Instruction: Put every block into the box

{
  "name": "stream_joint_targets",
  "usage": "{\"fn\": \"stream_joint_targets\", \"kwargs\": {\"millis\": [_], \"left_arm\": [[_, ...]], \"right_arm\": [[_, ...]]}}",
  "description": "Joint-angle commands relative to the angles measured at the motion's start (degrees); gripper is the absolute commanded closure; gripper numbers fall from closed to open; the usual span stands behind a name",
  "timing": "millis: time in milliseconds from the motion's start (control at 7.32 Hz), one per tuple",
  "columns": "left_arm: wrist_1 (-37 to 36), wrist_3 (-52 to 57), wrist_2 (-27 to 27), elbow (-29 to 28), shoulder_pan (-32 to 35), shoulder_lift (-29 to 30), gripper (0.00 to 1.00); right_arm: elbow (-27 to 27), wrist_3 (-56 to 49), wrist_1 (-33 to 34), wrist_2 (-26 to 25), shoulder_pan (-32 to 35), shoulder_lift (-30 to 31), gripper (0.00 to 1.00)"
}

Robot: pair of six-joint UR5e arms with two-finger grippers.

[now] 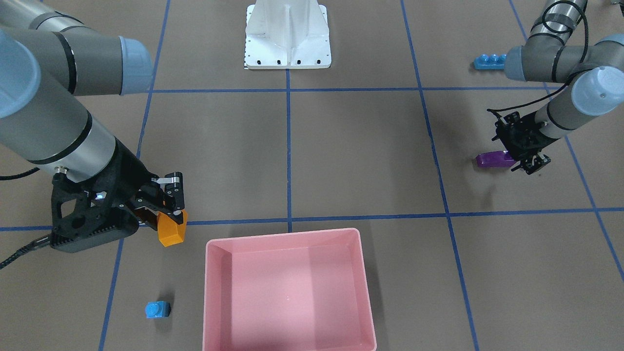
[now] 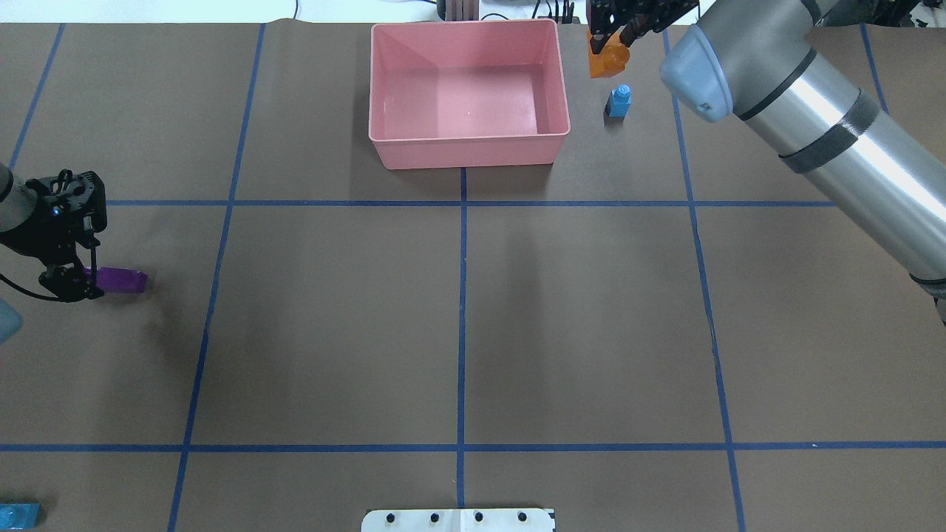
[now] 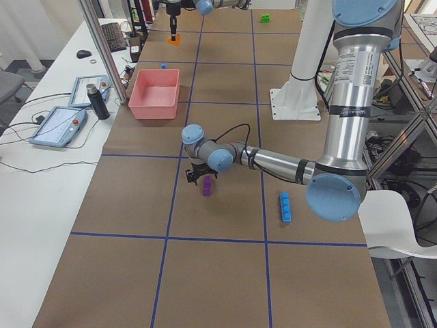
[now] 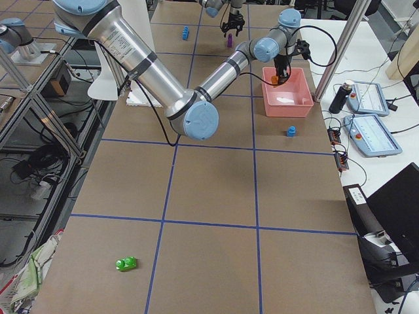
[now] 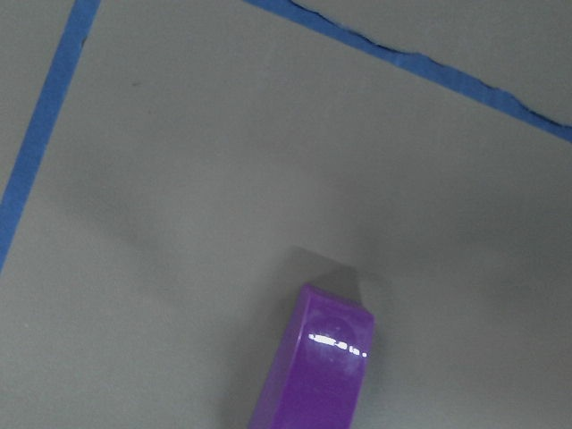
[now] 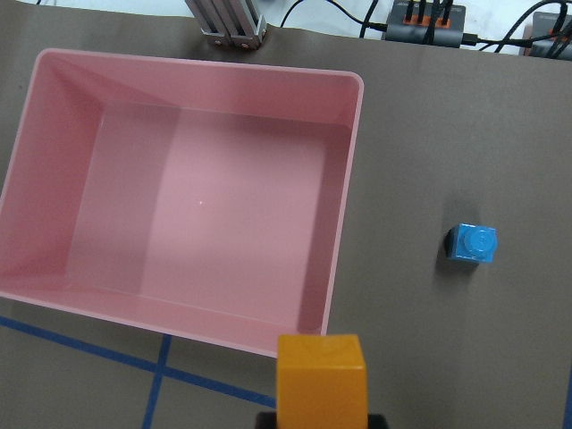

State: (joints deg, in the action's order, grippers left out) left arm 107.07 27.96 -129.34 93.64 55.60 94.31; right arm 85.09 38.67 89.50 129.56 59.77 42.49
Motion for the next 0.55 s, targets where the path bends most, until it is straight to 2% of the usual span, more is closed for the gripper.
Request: {"fn": "stream_joint_targets", "kwargs": {"millis": [0,273,410], "left_arm": [[0.07,-0.09,1.1,-0.91,-0.4,0.43,0.0],[0.07,-0.27,1.1,-1.53,-0.58,0.34,0.0],[0.07,-1.49,1.1,-1.53,-0.66,0.17,0.0]], "right_arm": [[-3.24,0.09,-1.42,-0.62,-0.88,-2.14,1.0],[-11.58,1.83,-7.3,-0.97,-1.93,-6.0,1.0],[-14.31,2.02,-7.41,-1.23,-2.72,-8.11,1.0]]}}
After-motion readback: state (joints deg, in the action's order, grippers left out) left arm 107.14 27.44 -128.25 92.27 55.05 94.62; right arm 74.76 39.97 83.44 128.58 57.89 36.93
